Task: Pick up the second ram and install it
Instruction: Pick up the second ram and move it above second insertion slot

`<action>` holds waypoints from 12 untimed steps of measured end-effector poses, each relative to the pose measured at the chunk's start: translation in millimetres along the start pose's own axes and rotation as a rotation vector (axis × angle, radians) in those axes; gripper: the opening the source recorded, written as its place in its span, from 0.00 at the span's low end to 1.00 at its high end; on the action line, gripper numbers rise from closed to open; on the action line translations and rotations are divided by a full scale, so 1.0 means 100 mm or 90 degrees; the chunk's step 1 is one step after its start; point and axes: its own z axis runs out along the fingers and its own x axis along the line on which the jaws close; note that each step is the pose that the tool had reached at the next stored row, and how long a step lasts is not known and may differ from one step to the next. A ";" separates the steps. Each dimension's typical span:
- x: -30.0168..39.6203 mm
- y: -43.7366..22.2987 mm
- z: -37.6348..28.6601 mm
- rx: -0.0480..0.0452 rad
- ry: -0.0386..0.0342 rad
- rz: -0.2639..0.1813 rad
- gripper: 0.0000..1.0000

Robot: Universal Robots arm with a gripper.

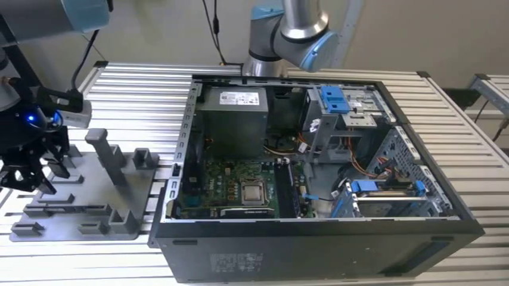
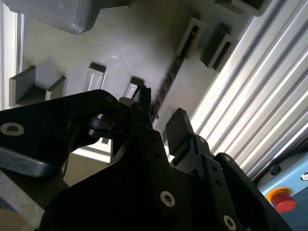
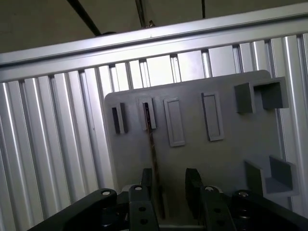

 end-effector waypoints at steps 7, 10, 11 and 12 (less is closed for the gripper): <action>0.027 -0.002 0.112 0.0002 0.0001 -0.016 0.42; 0.037 -0.005 0.149 0.0004 0.0001 -0.035 0.42; 0.042 -0.007 0.161 0.0004 0.0001 -0.041 0.42; 0.050 -0.009 0.174 0.0004 -0.0001 -0.045 0.42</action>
